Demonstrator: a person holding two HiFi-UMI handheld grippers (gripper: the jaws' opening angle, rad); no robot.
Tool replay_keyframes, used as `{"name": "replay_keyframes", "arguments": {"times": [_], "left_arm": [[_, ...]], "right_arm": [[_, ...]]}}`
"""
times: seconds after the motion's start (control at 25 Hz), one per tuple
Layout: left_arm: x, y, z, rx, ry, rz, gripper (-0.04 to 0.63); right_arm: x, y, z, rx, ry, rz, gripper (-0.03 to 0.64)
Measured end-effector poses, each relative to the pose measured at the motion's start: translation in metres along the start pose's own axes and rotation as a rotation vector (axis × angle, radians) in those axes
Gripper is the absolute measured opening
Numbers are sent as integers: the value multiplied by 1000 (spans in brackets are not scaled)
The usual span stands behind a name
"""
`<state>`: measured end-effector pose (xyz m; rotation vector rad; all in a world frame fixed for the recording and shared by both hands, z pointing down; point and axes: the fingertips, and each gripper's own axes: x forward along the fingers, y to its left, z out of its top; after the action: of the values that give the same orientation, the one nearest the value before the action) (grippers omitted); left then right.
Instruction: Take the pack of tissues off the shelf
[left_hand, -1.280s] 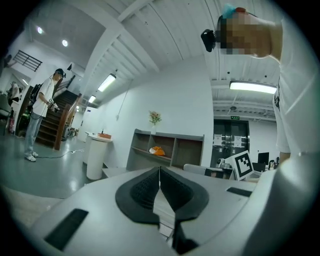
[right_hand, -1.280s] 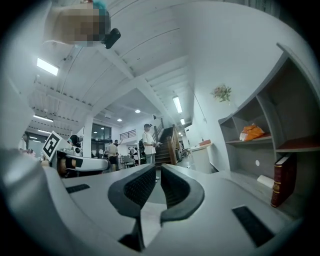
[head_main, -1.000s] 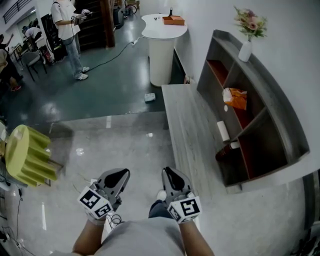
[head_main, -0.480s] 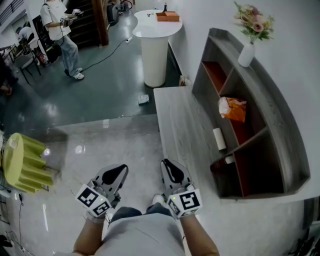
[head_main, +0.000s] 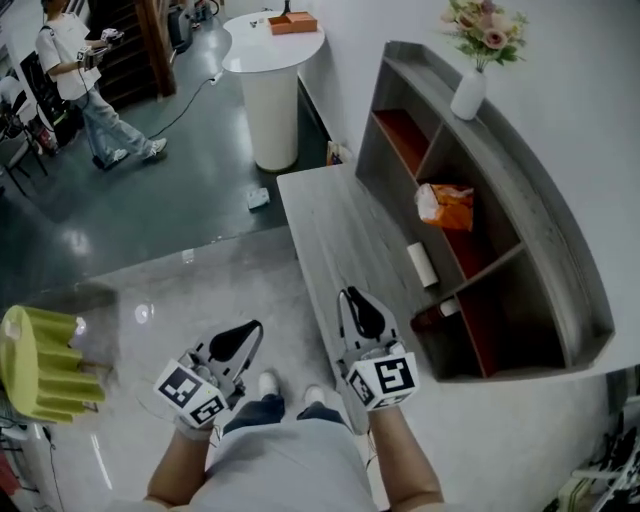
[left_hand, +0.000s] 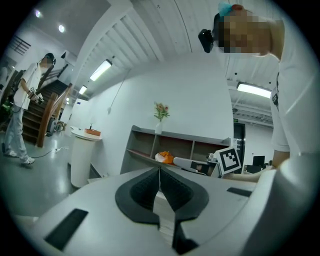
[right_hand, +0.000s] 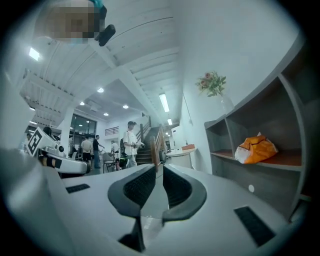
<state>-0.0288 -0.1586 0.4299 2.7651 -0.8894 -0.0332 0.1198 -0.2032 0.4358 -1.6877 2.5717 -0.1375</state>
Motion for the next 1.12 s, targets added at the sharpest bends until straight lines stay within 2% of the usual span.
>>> {"name": "replay_keyframes", "arguments": {"times": [0.2,0.52,0.8,1.12], "left_arm": [[23,18,6,-4,8,-75,18],[61,27,11,2,25,-156,18],[82,38,13,12,37,-164,18],[103,51,10,15,63,-155,18]], "right_arm": [[15,-31,13,-28,-22,-118,40],[25,-105,44,-98,-49,-331,40],[20,-184,59,-179,-19,-514,40],[33,-248,57,-196,42,-606,46]]}}
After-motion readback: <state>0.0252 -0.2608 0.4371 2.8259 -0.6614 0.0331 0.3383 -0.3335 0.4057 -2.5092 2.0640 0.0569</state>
